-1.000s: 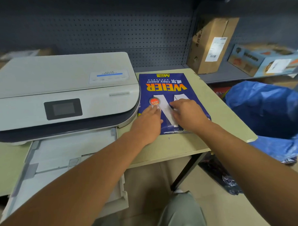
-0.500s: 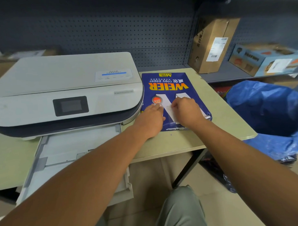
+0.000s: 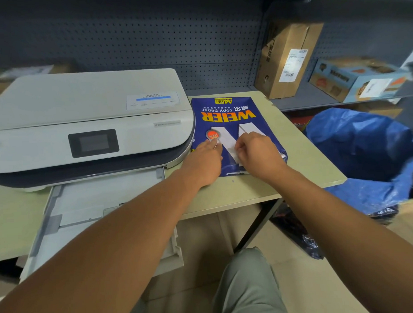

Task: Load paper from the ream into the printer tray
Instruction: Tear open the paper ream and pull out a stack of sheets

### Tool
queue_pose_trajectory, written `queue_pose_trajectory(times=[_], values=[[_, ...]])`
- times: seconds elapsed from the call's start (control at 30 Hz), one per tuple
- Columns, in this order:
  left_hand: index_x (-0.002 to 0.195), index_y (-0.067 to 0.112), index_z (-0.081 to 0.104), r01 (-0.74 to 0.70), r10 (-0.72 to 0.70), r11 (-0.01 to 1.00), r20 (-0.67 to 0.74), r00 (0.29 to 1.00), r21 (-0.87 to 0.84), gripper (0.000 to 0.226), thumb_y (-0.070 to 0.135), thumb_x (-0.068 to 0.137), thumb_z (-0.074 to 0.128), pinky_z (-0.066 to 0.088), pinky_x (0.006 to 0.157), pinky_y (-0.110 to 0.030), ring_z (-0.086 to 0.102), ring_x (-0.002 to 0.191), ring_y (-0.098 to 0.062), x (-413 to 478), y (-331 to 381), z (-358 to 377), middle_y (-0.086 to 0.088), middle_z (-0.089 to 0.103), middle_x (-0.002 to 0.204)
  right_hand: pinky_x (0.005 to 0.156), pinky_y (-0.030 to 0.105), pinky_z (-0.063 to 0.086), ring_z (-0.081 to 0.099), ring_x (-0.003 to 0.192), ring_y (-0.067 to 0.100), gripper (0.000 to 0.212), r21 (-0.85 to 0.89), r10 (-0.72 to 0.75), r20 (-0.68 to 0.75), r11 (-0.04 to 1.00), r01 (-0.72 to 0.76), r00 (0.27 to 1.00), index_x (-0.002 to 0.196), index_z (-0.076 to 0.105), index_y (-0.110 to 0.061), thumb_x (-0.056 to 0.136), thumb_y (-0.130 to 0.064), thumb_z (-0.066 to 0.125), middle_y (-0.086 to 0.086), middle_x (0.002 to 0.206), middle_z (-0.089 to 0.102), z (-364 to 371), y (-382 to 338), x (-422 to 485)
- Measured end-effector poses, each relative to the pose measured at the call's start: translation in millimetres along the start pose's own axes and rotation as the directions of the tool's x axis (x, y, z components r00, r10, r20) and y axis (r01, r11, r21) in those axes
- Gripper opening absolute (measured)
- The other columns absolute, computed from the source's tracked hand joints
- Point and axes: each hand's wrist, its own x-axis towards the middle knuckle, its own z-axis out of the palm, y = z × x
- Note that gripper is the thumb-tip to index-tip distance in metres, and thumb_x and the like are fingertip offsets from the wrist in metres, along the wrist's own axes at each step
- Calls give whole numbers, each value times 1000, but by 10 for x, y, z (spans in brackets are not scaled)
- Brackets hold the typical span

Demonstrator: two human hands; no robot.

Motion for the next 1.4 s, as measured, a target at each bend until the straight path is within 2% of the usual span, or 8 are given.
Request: queue_pose_trajectory(times=[0.23,0.47,0.77,0.83,1.07,1.27,1.4], values=[[144,5,42,-24,24,1000,-14,1000,13,43,20,104,41,39,111,-41,41,137,-29,-27,21,-23,-13,44,151,84,33,50,63,101,25,18,33,-107,-49,994,108,993,107,69,-10,97,-16,56,10,110,68,-76,23,-340],[139,6,46,-8,8,1000,-4,1000,3,39,18,102,47,41,108,-41,42,134,-29,-11,33,-25,-11,47,146,81,34,51,63,98,25,15,33,-181,-90,982,185,979,105,68,-10,95,-16,58,9,107,68,-100,-24,-588],[153,12,34,16,-16,1000,33,999,-11,52,17,102,44,31,116,-43,26,148,-31,-42,77,-56,-9,28,163,65,40,54,61,85,26,12,43,-328,-118,941,334,937,95,66,-15,85,-11,62,4,93,65,-129,-83,-962],[150,12,37,26,-25,999,34,999,-28,51,16,101,46,32,115,-43,28,146,-31,-43,95,-87,-9,31,161,62,38,52,60,83,26,11,19,-328,-128,943,333,936,92,65,-15,83,-10,63,4,90,64,-128,-51,-1047],[136,7,46,11,-8,999,82,997,-36,40,11,96,53,43,106,-45,41,135,-34,-3,93,-117,-13,44,148,67,32,48,54,87,23,12,-14,-298,-86,955,298,951,91,66,-17,81,-13,61,0,89,61,-36,173,-1398],[138,8,45,44,-44,999,74,996,-6,44,10,95,55,47,103,-45,45,131,-33,-1,167,-160,-12,47,145,69,29,47,51,86,22,12,7,-244,-94,969,246,965,92,65,-17,82,-11,63,-1,91,60,91,321,-1570],[131,12,55,23,-28,996,-64,998,-82,35,27,102,44,48,96,-45,51,123,-32,-98,160,-106,-11,56,136,69,28,47,50,87,18,8,35,-254,-72,966,257,964,91,65,-18,86,-13,63,-4,90,59,160,403,-1664]])
